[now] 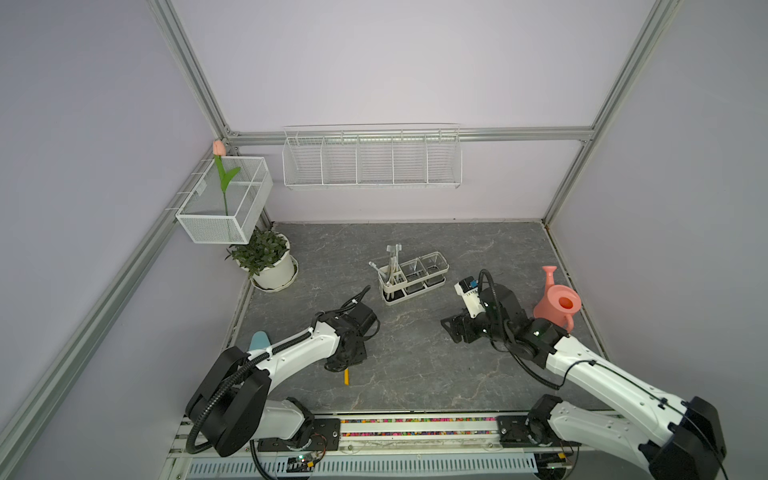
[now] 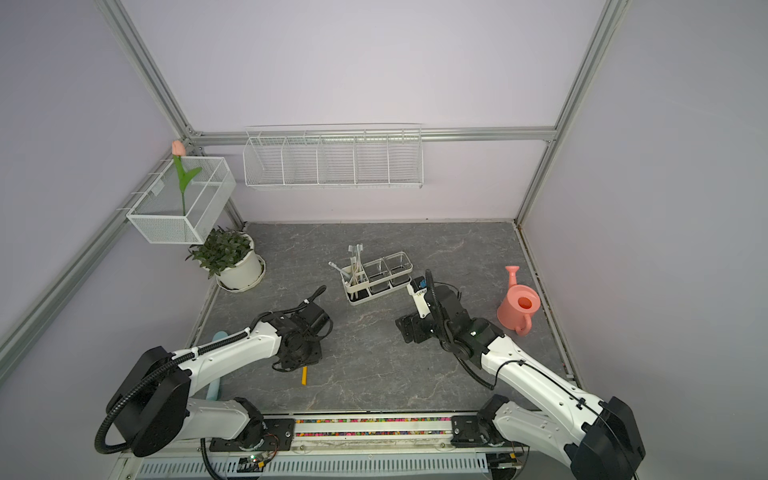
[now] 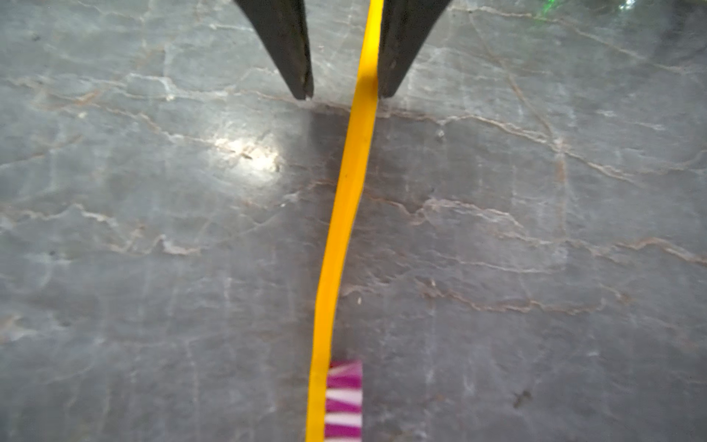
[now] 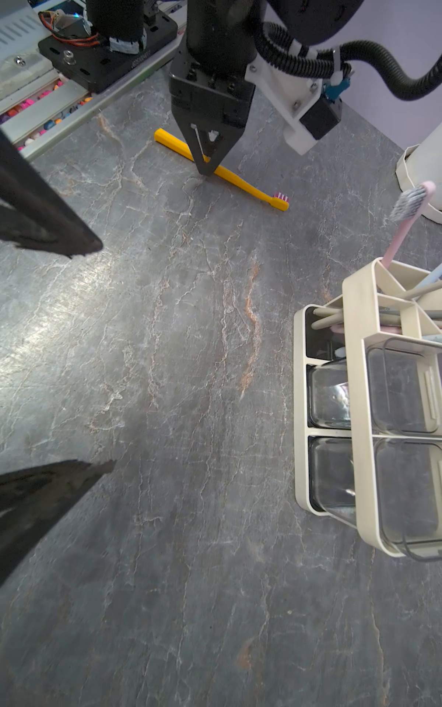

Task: Place the toothbrush into the toothbrush holder
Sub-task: Pick up the toothbrush from the center of the board.

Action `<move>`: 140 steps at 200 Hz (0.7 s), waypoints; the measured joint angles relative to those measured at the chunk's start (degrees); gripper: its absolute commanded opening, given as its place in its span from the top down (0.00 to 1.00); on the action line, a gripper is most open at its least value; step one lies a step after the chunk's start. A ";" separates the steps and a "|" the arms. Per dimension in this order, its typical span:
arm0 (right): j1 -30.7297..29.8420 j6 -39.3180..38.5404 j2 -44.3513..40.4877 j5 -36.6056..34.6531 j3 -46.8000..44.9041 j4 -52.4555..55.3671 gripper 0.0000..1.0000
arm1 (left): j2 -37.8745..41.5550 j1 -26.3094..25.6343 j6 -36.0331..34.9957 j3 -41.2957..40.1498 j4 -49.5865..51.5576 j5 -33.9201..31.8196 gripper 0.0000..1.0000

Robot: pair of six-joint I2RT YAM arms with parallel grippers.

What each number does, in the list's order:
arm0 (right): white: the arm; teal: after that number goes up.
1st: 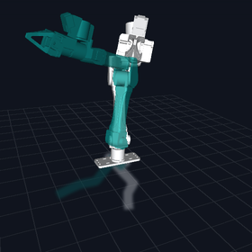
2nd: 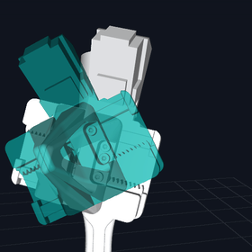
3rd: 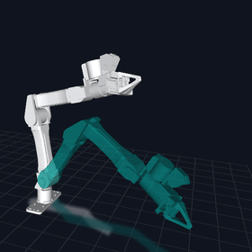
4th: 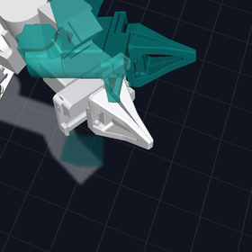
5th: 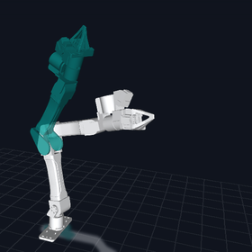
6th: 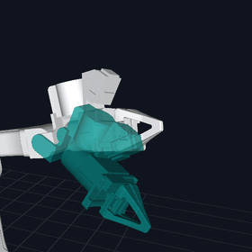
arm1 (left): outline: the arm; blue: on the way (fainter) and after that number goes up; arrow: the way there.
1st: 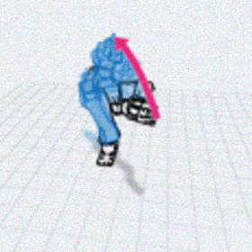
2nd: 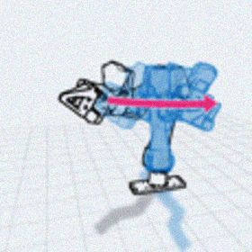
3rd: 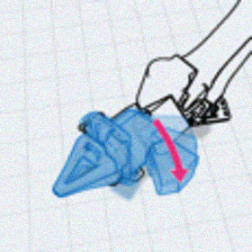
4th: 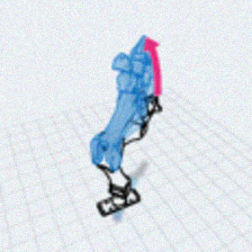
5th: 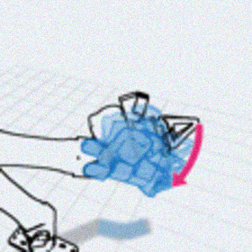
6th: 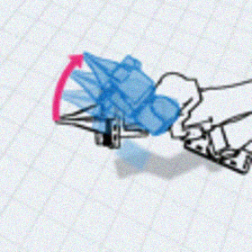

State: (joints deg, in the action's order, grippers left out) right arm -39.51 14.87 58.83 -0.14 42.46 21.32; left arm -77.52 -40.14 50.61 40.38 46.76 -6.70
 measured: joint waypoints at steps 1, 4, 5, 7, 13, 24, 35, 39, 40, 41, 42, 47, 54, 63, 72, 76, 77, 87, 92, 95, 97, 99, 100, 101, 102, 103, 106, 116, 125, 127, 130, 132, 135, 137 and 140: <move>0.04 -0.04 -0.07 -0.02 -0.04 0.07 0.13 | 0.02 0.00 0.00 0.00 -0.04 -0.02 0.69; 0.09 -0.15 -0.15 0.00 -0.07 0.20 0.13 | 0.13 0.00 0.04 -0.02 -0.24 -0.07 0.69; 0.11 -0.17 -0.15 0.00 -0.07 0.24 0.13 | 0.17 0.00 0.07 -0.02 -0.28 -0.09 0.70; 0.15 -0.20 -0.22 -0.02 -0.07 0.37 0.13 | 0.24 0.00 0.09 -0.07 -0.44 -0.13 0.70; 0.33 -0.35 -0.28 0.00 -0.07 0.68 0.13 | 0.42 0.04 0.15 -0.15 -0.81 -0.17 0.70; 0.57 -0.55 -0.33 -0.02 -0.07 0.92 0.13 | 0.48 0.20 0.17 -0.39 -1.36 -0.37 0.71; 0.83 -0.76 -0.33 -0.02 -0.07 1.16 0.13 | 0.42 0.44 0.17 -0.74 -1.90 -0.66 0.74; 0.92 -0.81 -0.33 -0.02 -0.07 1.27 0.13 | 0.39 0.55 0.13 -0.87 -2.01 -0.79 0.75; 0.92 -0.83 -0.33 0.00 -0.07 1.29 0.13 | 0.37 0.55 0.13 -0.90 -2.01 -0.81 0.75; 0.94 -0.83 -0.33 0.00 -0.07 1.31 0.13 | 0.31 0.59 0.15 -0.92 -2.05 -0.87 0.75; 0.96 -0.83 -0.33 -0.02 -0.07 1.36 0.13 | 0.28 0.63 0.13 -0.94 -2.05 -0.90 0.76; 1.07 -0.92 -0.33 -0.02 -0.07 1.46 0.13 | 0.11 0.79 0.09 -1.03 -2.05 -1.05 0.76; 1.20 -1.03 -0.33 -0.02 -0.07 1.60 0.13 | -0.57 0.90 -0.04 -1.03 -1.99 -1.40 0.77; 1.27 -1.09 -0.33 -0.02 -0.07 1.75 0.12 | -1.77 1.01 -0.15 -1.03 -1.92 -1.88 0.78; 1.29 -1.22 -0.35 -0.02 -0.07 1.88 0.12 | -2.91 1.03 -0.33 -0.79 -1.88 -2.21 0.78; 1.29 -1.22 -0.35 -0.04 -0.07 1.92 0.12 | -3.10 1.03 -0.44 -0.61 -2.03 -2.40 0.79; 1.29 -1.22 -0.35 -0.04 -0.07 1.95 0.12 | -3.15 1.03 -0.48 -0.61 -2.19 -2.49 0.78; 1.29 -1.27 -0.46 -0.07 -0.07 2.14 0.11 | -3.28 1.03 -0.55 -0.57 -2.45 -2.58 0.79; 1.36 -1.29 -0.52 -0.04 -0.07 2.23 0.11 | -3.28 1.03 -0.55 -0.59 -2.54 -2.64 0.80; 1.36 -1.36 -0.55 -0.04 -0.07 2.27 0.11 | -3.28 1.03 -0.57 -0.59 -2.60 -2.67 0.81; 1.40 -1.40 -0.57 -0.04 -0.07 2.32 0.11 | -3.28 1.03 -0.61 -0.61 -2.67 -2.69 0.82; 1.40 -1.40 -0.57 -0.04 -0.07 2.34 0.11 | -3.28 1.03 -0.70 -0.63 -2.69 -2.71 0.82; 1.44 -1.42 -0.59 -0.07 -0.07 2.36 0.11 | -3.28 1.03 -0.70 -0.63 -2.69 -2.71 0.83; 1.44 -1.42 -0.59 -0.09 -0.07 2.38 0.11 | -3.28 1.03 -0.66 -0.63 -2.75 -2.71 0.83; 1.46 -1.44 -0.59 -0.09 -0.07 2.40 0.11 | -3.28 1.03 -0.66 -0.63 -2.75 -2.71 0.84; 1.46 -1.42 -0.59 -0.09 -0.04 2.43 0.11 | -3.28 1.03 -0.72 -0.63 -2.75 -2.69 0.84; 1.53 -1.44 -0.61 -0.13 -0.04 2.47 0.11 | -3.26 1.03 -0.87 -0.63 -2.82 -2.71 0.85; 1.55 -1.46 -0.61 -0.26 -0.04 2.75 0.11 | -3.13 1.03 -0.87 -0.79 -3.08 -2.78 0.88; 1.55 -1.49 -0.61 -0.28 -0.04 3.06 0.11 | -2.82 1.03 -1.16 -1.07 -3.34 -2.80 0.92; 1.55 -1.51 -0.61 -0.31 -0.04 3.13 0.11 | -2.75 1.03 -1.14 -1.11 -3.41 -2.86 0.94; 1.57 -1.55 -0.61 -0.28 -0.04 3.19 0.11 | -2.67 1.03 -1.22 -1.20 -3.50 -2.89 0.96; 1.57 -1.57 -0.61 -0.28 -0.04 3.26 0.11 | -2.62 1.03 -1.25 -1.27 -3.61 -2.91 0.97; 1.60 -1.62 -0.61 -0.28 -0.04 3.30 0.11 | -2.54 1.03 -1.29 -1.33 -3.69 -2.91 0.99; 1.60 -1.62 -0.61 -0.28 -0.04 3.32 0.11 | -2.49 1.03 -1.38 -1.40 -3.78 -2.89 1.00; 1.60 -1.62 -0.61 -0.31 -0.04 3.37 0.11 | -2.45 1.03 -1.38 -1.42 -3.82 -2.91 1.00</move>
State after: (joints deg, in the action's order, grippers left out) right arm -37.91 13.26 58.22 -0.45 42.41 24.69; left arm -79.96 -39.11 49.23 38.96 42.94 -9.61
